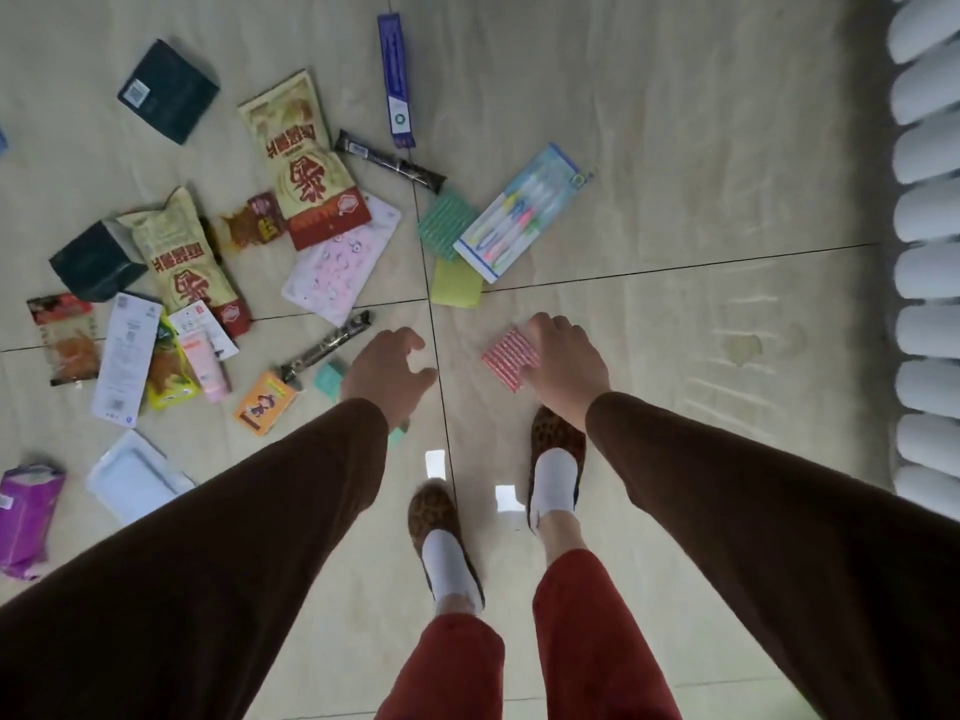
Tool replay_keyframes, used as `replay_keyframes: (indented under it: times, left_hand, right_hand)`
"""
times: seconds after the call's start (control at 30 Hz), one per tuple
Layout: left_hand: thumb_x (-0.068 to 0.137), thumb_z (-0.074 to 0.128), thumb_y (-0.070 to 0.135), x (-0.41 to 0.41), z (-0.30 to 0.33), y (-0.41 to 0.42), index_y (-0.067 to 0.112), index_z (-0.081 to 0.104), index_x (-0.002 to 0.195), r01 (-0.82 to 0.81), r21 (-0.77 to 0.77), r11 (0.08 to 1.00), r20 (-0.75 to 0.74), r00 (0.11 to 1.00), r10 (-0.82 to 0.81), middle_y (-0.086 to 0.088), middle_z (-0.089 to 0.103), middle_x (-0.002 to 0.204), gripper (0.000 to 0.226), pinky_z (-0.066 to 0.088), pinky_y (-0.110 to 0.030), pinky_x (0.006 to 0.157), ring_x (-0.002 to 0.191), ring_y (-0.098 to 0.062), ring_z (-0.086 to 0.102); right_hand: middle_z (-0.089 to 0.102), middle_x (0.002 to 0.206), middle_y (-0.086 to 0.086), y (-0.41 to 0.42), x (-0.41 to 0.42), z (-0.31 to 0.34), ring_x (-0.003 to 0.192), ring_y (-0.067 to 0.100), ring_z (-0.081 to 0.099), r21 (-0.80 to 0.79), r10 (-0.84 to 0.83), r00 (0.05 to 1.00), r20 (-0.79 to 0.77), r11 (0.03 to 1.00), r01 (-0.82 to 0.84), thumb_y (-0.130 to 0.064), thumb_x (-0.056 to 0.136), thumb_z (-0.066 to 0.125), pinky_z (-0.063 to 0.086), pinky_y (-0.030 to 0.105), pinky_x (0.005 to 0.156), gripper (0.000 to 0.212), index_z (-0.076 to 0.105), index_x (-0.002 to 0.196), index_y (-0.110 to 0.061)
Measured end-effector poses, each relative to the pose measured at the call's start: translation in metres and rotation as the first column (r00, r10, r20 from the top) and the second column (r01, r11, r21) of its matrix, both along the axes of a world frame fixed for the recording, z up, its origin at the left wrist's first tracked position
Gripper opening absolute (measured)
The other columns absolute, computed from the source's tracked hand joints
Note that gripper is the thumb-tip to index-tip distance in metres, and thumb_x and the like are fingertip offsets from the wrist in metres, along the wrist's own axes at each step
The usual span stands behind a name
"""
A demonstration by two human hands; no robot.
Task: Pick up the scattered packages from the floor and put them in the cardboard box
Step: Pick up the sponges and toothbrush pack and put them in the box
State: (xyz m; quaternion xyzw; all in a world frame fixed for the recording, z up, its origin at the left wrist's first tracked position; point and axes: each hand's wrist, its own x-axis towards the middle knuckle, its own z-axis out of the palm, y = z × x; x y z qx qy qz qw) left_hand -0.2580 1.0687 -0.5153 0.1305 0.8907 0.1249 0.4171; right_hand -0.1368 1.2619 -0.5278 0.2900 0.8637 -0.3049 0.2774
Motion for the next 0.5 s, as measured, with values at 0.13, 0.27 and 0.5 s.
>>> replay_keyframes:
  times: [0.13, 0.27, 0.5]
  left_hand:
    - [0.086, 0.071, 0.031, -0.026, -0.060, 0.021, 0.019, 0.059, 0.119, -0.088, 0.002, 0.996, -0.016, 0.996, 0.088, -0.005, 0.061, 0.123, 0.038, 0.050, -0.042, 0.096, 0.110, -0.024, 0.062]
    - [0.088, 0.068, 0.030, -0.058, -0.112, 0.039, 0.017, 0.055, 0.126, -0.090, 0.005, 0.996, -0.100, 0.991, 0.090, -0.007, 0.058, 0.126, 0.042, 0.049, -0.043, 0.097, 0.112, -0.026, 0.061]
    - [0.091, 0.065, 0.029, -0.111, -0.180, 0.090, 0.012, 0.047, 0.136, -0.240, 0.116, 0.964, -0.232, 0.937, 0.261, -0.009, 0.049, 0.134, 0.051, 0.041, -0.035, 0.096, 0.123, -0.027, 0.050]
  right_hand:
    - [0.054, 0.128, 0.011, 0.009, -0.010, -0.059, 0.115, 0.030, 0.055, 0.026, 0.135, 0.990, 0.025, 0.990, -0.136, -0.022, 0.090, 0.070, 0.054, 0.045, 0.091, 0.055, 0.045, 0.139, -0.016]
    - [0.045, 0.140, 0.008, 0.008, -0.013, -0.116, 0.121, 0.029, 0.050, 0.064, 0.369, 0.929, 0.012, 0.927, -0.369, -0.018, 0.086, 0.074, 0.054, 0.044, 0.089, 0.066, 0.043, 0.144, -0.020]
    - [0.050, 0.133, 0.012, 0.009, -0.007, -0.179, 0.118, 0.032, 0.050, 0.184, 0.675, 0.738, 0.018, 0.723, -0.666, -0.027, 0.079, 0.081, 0.050, 0.046, 0.093, 0.067, 0.048, 0.135, -0.012]
